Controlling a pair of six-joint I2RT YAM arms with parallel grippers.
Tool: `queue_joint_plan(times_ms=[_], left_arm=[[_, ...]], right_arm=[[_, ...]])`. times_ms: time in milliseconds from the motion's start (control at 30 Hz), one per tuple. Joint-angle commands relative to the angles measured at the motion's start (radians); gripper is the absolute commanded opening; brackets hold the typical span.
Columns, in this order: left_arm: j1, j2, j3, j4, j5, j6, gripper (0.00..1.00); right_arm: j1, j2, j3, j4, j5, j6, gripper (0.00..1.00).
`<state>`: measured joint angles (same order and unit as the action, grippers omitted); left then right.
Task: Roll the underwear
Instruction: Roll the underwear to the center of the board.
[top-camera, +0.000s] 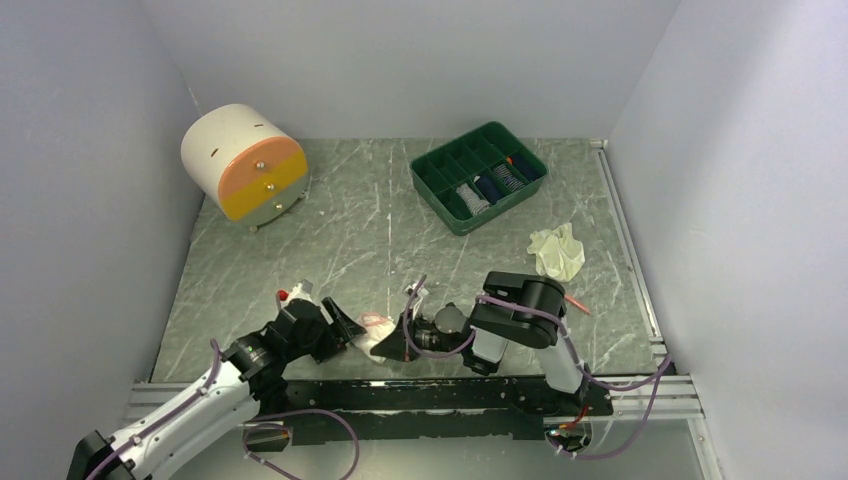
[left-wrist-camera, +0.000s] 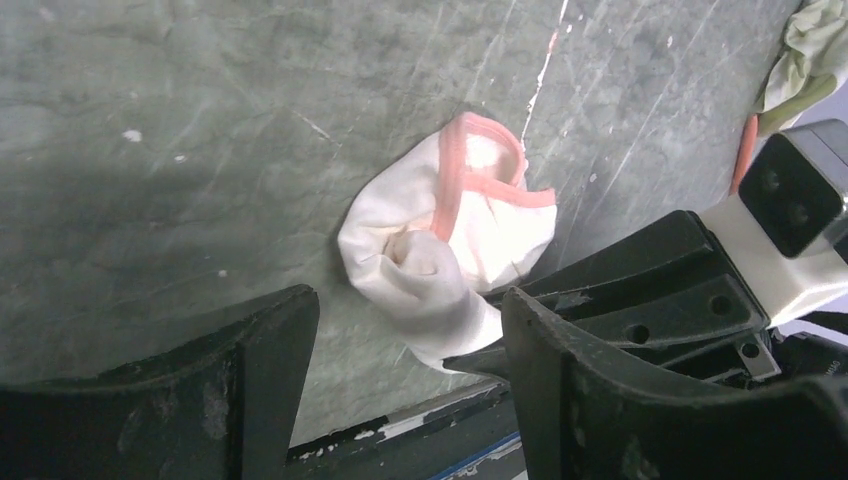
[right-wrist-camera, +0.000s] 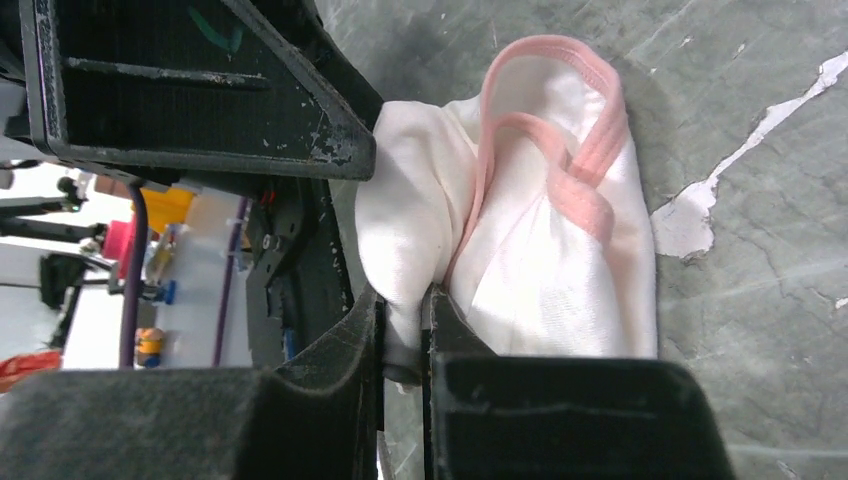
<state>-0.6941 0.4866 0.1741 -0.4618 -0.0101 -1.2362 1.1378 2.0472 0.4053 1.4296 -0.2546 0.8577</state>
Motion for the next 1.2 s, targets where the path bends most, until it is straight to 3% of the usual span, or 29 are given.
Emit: queue_joint_plan(times_ms=[0, 200, 400, 533, 633, 733, 900, 1000, 1167], left_arm=[[0.001, 0.067, -0.048, 0.027, 0.013, 0.057, 0.73], [-0.001, 0.13, -0.074, 0.089, 0.023, 0.037, 0.57], [-0.001, 0.12, -0.093, 0.102, 0.021, 0.034, 0.54], [-0.001, 0.142, -0.075, 0.09, 0.012, 0.036, 0.48], [-0.001, 0.172, -0.055, 0.069, 0.012, 0.049, 0.43], [-0.001, 0.2, -0.054, 0.091, 0.012, 0.054, 0.41], [-0.001, 0.242, -0.04, 0.101, -0.014, 0.052, 0.41], [-0.001, 0.259, -0.035, 0.113, -0.012, 0.054, 0.4], [-0.001, 0.276, -0.013, 0.098, -0.014, 0.062, 0.39]], right_arm=[[-0.029, 0.072, -0.03, -0.062, -0.015, 0.08, 0.05], [-0.048, 0.072, -0.068, -0.012, -0.015, 0.112, 0.06], [-0.052, 0.06, -0.049, -0.056, -0.031, 0.092, 0.12], [-0.052, 0.002, -0.033, -0.126, -0.021, 0.051, 0.26], [-0.05, -0.096, 0.004, -0.286, -0.003, -0.042, 0.38], [-0.025, -0.211, 0.082, -0.581, 0.051, -0.188, 0.5], [0.049, -0.345, 0.234, -0.985, 0.244, -0.428, 0.59], [0.13, -0.399, 0.268, -1.045, 0.401, -0.572, 0.62], [0.188, -0.416, 0.301, -1.051, 0.518, -0.735, 0.63]])
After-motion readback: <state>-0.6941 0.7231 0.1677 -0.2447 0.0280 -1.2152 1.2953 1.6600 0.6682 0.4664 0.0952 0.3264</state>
